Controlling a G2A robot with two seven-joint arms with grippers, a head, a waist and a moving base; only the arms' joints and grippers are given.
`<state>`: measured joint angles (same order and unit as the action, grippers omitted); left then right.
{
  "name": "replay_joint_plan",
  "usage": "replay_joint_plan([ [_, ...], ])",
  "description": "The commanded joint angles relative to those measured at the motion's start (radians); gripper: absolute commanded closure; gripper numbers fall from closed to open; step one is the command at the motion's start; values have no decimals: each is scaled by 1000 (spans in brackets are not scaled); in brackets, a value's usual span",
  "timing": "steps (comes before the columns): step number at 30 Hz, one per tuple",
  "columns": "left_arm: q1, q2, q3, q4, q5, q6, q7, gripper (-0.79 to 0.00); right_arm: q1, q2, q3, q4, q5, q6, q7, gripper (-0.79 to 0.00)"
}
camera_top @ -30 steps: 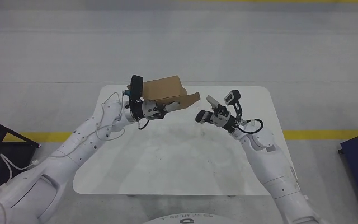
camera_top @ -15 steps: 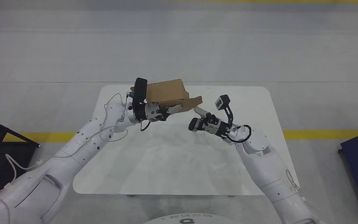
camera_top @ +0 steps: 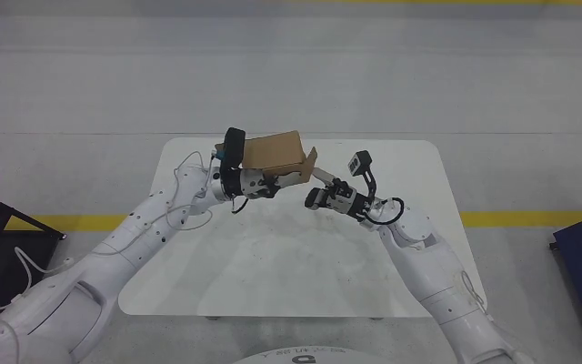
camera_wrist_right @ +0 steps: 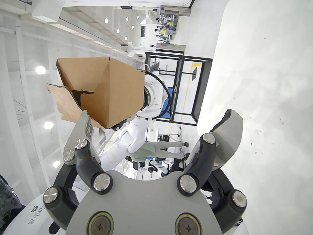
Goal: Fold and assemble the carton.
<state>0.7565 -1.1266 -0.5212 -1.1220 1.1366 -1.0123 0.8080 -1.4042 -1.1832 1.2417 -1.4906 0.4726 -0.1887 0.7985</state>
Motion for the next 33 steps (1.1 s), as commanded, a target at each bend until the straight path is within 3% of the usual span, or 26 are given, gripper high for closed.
replay_joint_plan([
  [1, -2, 0, 7, -1, 4, 0, 0, 0, 2, 0, -4, 1, -3, 2, -2, -785],
  [21, -62, 9, 120, 3, 26, 0, 0, 0, 51, -5, -42, 37, -32, 58, -21, -785],
  [33, -103, 26, 205, -1, 17, 0, 0, 0, 62, 0, -55, 51, -74, 64, 35, -785],
])
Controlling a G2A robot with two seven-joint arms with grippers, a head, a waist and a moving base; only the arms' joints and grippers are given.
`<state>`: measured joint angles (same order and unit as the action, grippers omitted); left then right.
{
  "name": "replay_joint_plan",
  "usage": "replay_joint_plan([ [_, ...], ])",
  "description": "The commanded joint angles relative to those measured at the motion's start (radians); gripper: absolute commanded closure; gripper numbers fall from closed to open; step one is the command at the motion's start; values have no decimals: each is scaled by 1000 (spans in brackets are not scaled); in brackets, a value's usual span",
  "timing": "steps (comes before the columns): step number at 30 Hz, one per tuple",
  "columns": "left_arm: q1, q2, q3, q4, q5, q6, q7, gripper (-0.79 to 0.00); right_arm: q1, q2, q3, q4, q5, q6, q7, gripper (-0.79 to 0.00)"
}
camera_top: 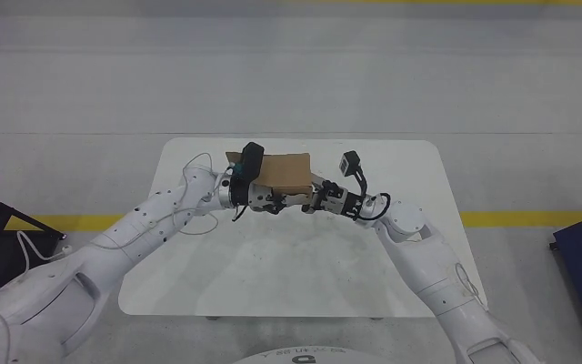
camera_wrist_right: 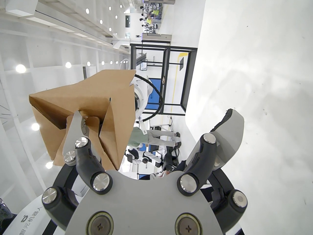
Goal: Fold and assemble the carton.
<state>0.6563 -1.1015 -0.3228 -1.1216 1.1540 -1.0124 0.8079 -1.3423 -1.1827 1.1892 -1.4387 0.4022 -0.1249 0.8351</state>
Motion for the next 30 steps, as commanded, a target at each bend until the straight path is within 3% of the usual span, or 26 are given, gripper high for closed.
replay_joint_plan([
  [1, -6, 2, 12, -2, -2, 0, 0, 0, 1, 0, -4, -1, -7, 0, -3, -785],
  [19, -50, 1, 96, 6, -32, 0, 0, 0, 7, 5, -1, 9, 13, -13, 41, -785],
  [30, -18, 30, 44, 7, -37, 0, 0, 0, -46, 37, 132, 14, 95, -30, 178, -785],
])
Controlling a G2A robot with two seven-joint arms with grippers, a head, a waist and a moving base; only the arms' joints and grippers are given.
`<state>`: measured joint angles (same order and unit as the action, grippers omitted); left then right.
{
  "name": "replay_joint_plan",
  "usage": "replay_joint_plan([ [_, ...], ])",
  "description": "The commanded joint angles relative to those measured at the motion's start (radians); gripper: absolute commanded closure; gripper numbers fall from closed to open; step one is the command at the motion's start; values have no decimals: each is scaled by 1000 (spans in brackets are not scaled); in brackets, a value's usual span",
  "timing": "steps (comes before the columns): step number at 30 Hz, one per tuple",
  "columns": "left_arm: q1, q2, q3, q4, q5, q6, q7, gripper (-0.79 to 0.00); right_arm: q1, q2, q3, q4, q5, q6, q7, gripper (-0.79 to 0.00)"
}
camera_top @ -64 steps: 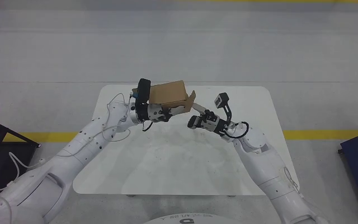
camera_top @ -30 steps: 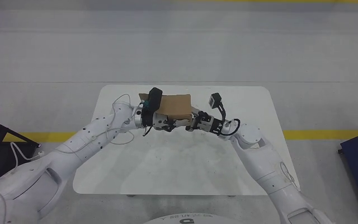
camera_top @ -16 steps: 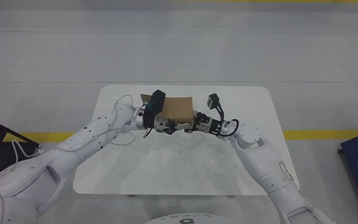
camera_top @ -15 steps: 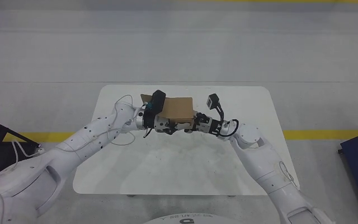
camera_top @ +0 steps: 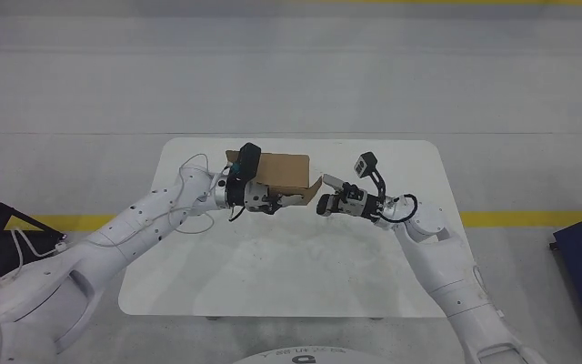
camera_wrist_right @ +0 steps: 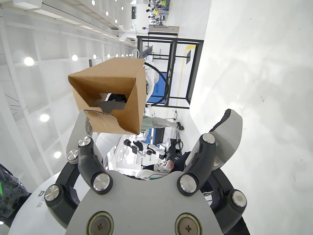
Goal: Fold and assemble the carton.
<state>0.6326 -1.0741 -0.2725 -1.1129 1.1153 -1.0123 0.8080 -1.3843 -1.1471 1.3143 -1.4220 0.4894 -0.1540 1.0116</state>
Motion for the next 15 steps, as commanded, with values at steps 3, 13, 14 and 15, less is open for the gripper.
replay_joint_plan([
  [3, 19, 7, -25, -13, 4, 0, 0, 0, -18, 2, 28, -11, 55, -9, -27, -785],
  [13, 27, 11, -39, -20, 8, 2, 2, 0, -21, 3, 15, -18, 16, 7, -32, -785],
  [14, 27, 11, -39, -20, 8, 2, 2, 0, -19, 5, 6, -26, -15, 13, -19, -785],
  [15, 36, 11, -44, -27, 2, 18, -14, 0, -20, 6, 2, -30, -32, 8, -14, -785],
])
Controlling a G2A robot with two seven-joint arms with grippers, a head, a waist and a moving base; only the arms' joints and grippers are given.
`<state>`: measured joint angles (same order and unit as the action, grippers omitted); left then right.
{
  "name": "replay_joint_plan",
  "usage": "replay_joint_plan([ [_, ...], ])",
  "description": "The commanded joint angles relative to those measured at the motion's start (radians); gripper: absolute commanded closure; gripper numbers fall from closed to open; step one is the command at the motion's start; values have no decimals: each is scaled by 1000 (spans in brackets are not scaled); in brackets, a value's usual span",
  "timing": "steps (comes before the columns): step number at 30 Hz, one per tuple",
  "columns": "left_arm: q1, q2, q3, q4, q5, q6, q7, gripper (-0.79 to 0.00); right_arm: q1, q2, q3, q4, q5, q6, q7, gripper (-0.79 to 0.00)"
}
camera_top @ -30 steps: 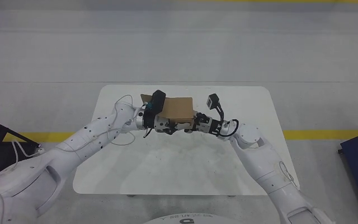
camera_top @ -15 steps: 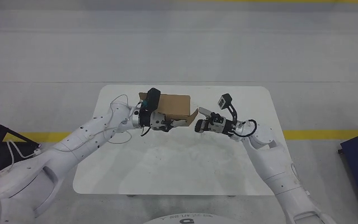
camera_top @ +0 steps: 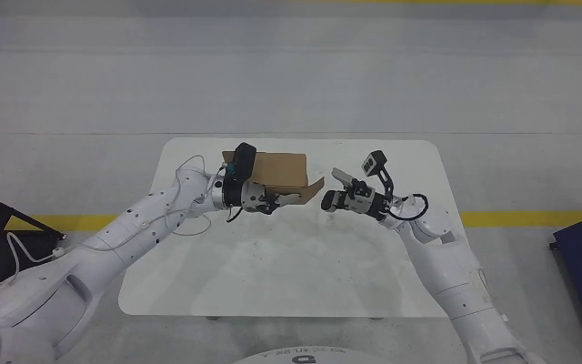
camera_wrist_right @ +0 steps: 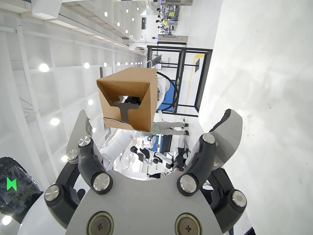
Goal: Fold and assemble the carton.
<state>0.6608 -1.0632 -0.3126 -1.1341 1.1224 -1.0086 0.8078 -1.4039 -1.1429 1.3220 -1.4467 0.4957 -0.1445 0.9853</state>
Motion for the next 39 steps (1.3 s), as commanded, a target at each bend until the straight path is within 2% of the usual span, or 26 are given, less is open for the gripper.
replay_joint_plan([
  [1, 16, 0, -9, -14, -16, 17, -28, 0, -4, 2, -9, -11, -46, -8, 20, -785],
  [7, 41, 1, -50, -39, -48, -4, -92, 0, -17, 5, -12, -25, -51, -29, 24, -785],
  [14, 55, -1, -58, -65, -66, -4, -124, 0, -15, 4, -55, -44, -113, -25, 2, -785],
  [18, 49, -1, -33, -80, -82, -4, -122, 0, -9, 3, -81, -50, -148, -22, -14, -785],
  [27, -10, 9, 77, -88, -113, -4, -90, 0, 3, 6, -86, -35, -127, -22, 8, -785],
  [29, -24, 11, 100, -86, -116, -4, -81, 0, 12, 7, -93, -34, -136, -16, 35, -785],
  [33, -51, 15, 143, -91, -117, -4, -53, 0, 64, 14, -120, 5, -131, -5, 237, -785],
  [39, -46, 19, 143, -99, -104, -4, -56, 0, 104, 15, -127, 63, -92, -24, 288, -785],
])
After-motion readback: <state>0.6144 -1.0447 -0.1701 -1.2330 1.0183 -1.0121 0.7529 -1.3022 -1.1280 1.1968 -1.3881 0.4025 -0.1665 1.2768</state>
